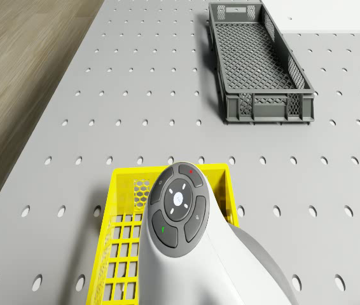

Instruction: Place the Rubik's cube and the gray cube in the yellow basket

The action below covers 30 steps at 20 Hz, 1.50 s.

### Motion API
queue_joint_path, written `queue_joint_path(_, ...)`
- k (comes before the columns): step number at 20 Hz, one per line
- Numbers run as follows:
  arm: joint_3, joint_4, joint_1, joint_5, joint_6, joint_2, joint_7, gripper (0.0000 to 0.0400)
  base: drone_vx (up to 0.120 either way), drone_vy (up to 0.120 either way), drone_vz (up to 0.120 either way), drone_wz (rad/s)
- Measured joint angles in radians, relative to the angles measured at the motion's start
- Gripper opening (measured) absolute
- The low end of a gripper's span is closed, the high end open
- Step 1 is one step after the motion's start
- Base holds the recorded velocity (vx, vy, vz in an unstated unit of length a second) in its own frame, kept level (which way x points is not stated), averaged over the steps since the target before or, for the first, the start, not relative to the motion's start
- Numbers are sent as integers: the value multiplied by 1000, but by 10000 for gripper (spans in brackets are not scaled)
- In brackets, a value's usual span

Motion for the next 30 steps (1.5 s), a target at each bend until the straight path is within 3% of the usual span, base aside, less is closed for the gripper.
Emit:
queue_joint_path(9,120,-40,32,109,-54,4,-10,400,0,0,84,0)
queue_joint_path(16,150,-48,38,137,-66,5,-11,400,0,-120,34,0)
queue_joint_path(30,158,-50,39,145,-69,5,-11,400,103,-120,0,0)
